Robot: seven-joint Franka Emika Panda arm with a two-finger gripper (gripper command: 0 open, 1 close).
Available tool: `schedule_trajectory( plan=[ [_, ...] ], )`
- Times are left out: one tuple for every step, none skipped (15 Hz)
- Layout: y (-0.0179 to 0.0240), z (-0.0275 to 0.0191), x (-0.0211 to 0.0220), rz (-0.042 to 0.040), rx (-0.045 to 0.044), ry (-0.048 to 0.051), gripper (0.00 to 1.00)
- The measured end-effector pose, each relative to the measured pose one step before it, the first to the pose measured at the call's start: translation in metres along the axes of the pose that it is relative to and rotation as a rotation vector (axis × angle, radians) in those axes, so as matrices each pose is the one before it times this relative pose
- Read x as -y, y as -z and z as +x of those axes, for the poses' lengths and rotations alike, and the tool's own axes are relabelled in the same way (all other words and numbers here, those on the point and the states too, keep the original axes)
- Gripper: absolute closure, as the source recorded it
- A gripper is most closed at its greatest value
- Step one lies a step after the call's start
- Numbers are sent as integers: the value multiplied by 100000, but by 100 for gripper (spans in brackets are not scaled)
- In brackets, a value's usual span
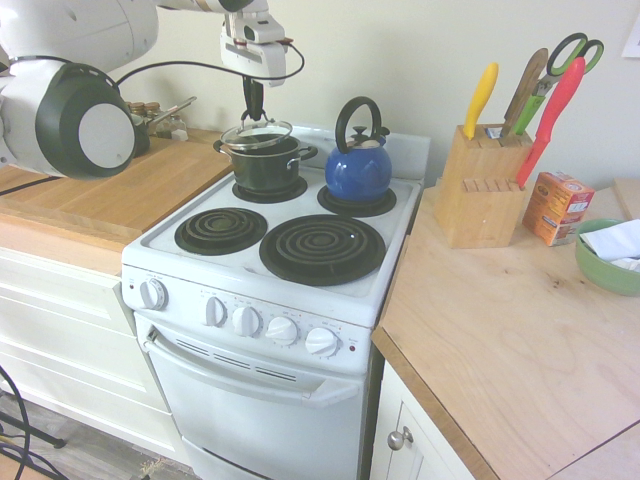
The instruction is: Cover the lid of the pot
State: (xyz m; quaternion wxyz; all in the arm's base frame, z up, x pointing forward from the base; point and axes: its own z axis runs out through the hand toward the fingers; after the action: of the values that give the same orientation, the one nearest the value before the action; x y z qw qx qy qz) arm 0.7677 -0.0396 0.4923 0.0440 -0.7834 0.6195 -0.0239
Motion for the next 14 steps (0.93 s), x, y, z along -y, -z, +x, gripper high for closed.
schedule_trajectory(
  plan=[
    [-530, -93, 172, -59, 27, 41, 100],
    [-201, -4, 66, 59, -17, -175, 100],
    [20, 31, 11, 183, -51, -262, 100],
    [79, 87, 4, 371, -118, -312, 100],
    [90, 89, 27, 524, -155, -354, 100],
    [58, 109, 39, 608, -160, -308, 100],
    [45, 133, 11, 432, -101, -216, 100],
    [44, 124, 4, 369, -16, -187, 100],
    [64, 98, 0, 381, 157, -157, 100],
    [105, 22, 20, 449, 141, -45, 100],
    [209, -13, 44, 718, -60, 20, 100],
    [355, -64, 29, 776, 10, 80, 100],
    [400, -117, 22, 701, -1, 154, 100],
    [421, -98, 49, 1004, 136, -138, 100]
  ],
)
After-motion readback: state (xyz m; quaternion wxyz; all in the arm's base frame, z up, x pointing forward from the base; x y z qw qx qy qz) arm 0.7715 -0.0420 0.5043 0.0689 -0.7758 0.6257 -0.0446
